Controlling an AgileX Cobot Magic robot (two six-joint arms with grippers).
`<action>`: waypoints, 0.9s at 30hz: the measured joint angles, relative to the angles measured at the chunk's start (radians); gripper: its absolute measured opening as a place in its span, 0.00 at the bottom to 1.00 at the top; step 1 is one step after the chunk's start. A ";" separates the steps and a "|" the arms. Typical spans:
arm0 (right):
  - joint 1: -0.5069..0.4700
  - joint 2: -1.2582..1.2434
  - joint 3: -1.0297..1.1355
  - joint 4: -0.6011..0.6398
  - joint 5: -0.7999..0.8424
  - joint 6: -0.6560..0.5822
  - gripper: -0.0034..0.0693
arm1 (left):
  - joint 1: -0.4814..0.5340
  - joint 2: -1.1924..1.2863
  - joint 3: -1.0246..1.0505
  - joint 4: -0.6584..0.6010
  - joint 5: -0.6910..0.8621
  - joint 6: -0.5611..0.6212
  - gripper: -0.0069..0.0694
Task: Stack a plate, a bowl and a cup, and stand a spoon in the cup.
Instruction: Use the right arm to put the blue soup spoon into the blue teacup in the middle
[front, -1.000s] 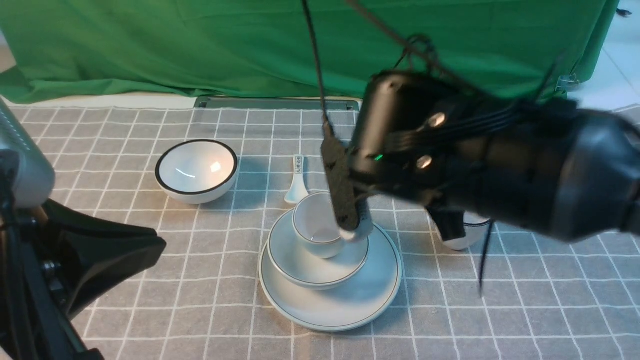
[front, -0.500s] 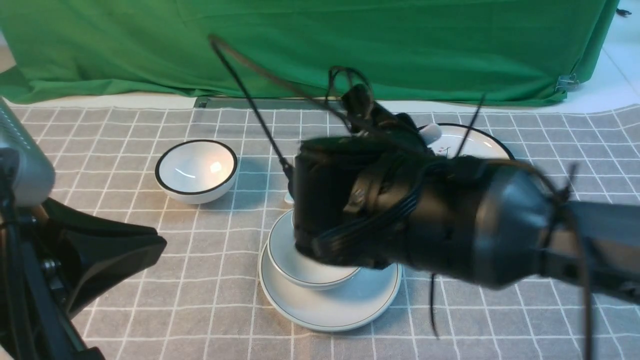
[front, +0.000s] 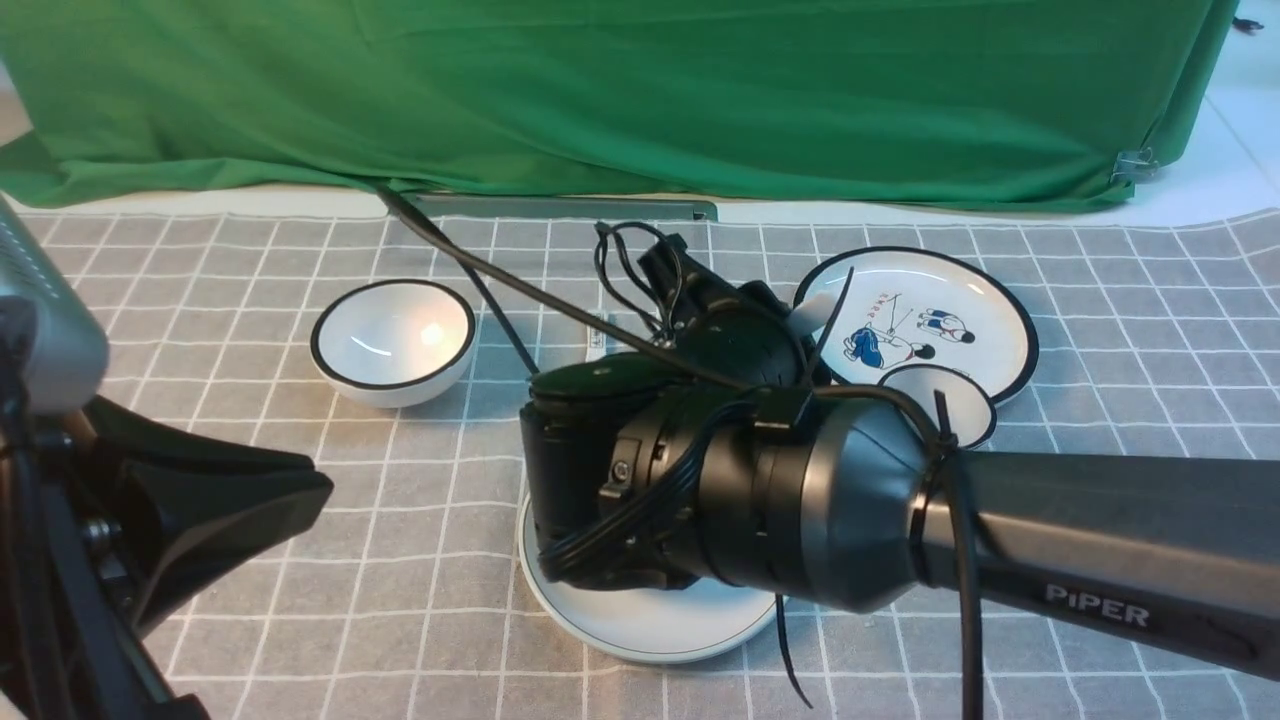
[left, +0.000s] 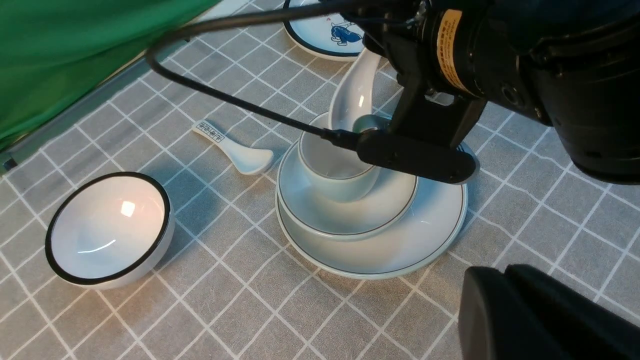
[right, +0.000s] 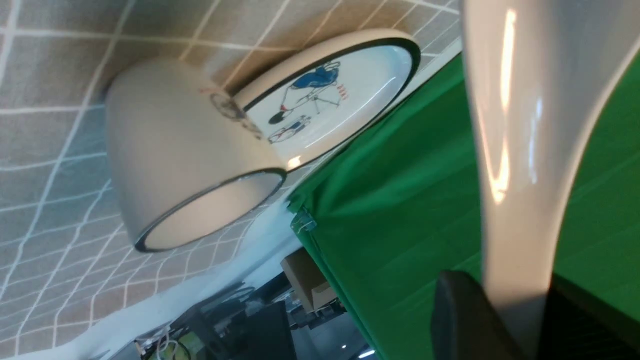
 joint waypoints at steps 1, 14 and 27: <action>0.001 0.000 -0.003 0.000 0.000 0.001 0.29 | 0.000 0.000 0.000 0.000 0.000 0.000 0.11; 0.015 0.029 -0.004 0.016 0.000 0.035 0.29 | 0.000 0.000 0.000 0.000 0.000 0.000 0.11; 0.016 0.039 -0.004 0.019 0.000 0.206 0.64 | 0.000 0.000 0.000 0.000 0.000 0.000 0.11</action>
